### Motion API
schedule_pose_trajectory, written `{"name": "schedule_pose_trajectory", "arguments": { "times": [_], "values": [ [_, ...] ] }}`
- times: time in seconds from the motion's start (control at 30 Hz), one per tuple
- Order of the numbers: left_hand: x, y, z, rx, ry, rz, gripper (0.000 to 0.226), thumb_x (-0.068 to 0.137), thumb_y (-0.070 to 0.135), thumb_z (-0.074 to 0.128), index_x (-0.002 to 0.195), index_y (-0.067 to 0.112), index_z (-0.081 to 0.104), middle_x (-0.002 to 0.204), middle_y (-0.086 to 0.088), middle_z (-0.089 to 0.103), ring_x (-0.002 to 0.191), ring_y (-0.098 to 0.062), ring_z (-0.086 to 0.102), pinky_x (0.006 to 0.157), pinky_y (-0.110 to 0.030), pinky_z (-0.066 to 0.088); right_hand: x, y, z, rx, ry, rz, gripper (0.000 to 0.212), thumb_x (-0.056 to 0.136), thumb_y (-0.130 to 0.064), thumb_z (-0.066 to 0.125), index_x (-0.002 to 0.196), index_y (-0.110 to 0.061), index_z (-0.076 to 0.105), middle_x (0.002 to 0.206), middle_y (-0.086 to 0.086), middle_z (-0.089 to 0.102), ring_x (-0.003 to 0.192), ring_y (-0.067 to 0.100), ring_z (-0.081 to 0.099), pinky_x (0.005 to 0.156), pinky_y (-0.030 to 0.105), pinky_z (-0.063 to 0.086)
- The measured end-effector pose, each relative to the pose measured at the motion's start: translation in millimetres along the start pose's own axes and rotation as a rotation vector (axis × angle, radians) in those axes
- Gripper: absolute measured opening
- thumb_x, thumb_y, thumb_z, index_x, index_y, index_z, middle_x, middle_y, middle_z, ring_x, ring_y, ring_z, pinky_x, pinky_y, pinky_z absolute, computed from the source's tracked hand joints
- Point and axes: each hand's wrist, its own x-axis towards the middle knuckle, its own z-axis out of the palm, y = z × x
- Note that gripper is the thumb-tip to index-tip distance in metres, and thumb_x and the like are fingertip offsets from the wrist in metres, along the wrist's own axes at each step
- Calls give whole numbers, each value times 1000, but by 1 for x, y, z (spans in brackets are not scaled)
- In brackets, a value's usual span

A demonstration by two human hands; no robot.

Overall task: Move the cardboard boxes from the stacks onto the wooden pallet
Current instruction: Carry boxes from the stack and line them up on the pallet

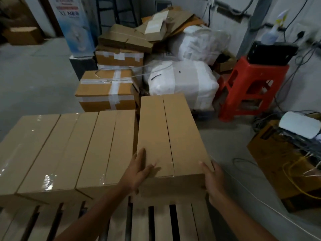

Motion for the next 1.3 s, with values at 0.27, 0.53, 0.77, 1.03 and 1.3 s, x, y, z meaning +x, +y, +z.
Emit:
{"name": "schedule_pose_trajectory", "arguments": {
  "times": [0.27,0.53,0.77,1.03,1.3],
  "values": [
    [88,-124,32,610,-135,19,153,42,103,50,154,31,-28,167,-7,-17,152,-31,-15,119,-55,-10,105,112,46,-32,-49,-46,37,95,-37,66,128,-20,62,119,4,69,105,23,65,95,48,55],
    [109,-196,36,848,-64,29,140,67,86,60,152,25,-32,165,-12,-20,148,-26,-27,118,-53,-12,143,173,84,-63,-149,66,69,94,-45,65,154,-25,35,152,4,44,133,31,49,105,57,47],
    [111,-229,31,1091,-40,151,125,66,93,11,156,12,-22,161,-13,-33,147,-29,-32,120,-49,-15,158,195,102,-120,-247,99,71,94,-39,67,154,-29,32,154,4,43,132,29,50,102,59,49],
    [112,-236,37,1140,12,186,124,73,96,15,159,8,-5,166,-16,-14,153,-32,-15,121,-52,-4,163,193,100,-183,-313,62,73,95,-38,66,155,-37,25,159,-2,38,139,27,45,105,63,46],
    [109,-235,37,1145,23,217,125,76,97,20,158,4,9,166,-18,0,154,-33,-2,123,-55,9,164,191,96,-195,-339,58,72,95,-32,67,156,-35,27,155,0,44,135,28,50,101,61,50]
  ]
}}
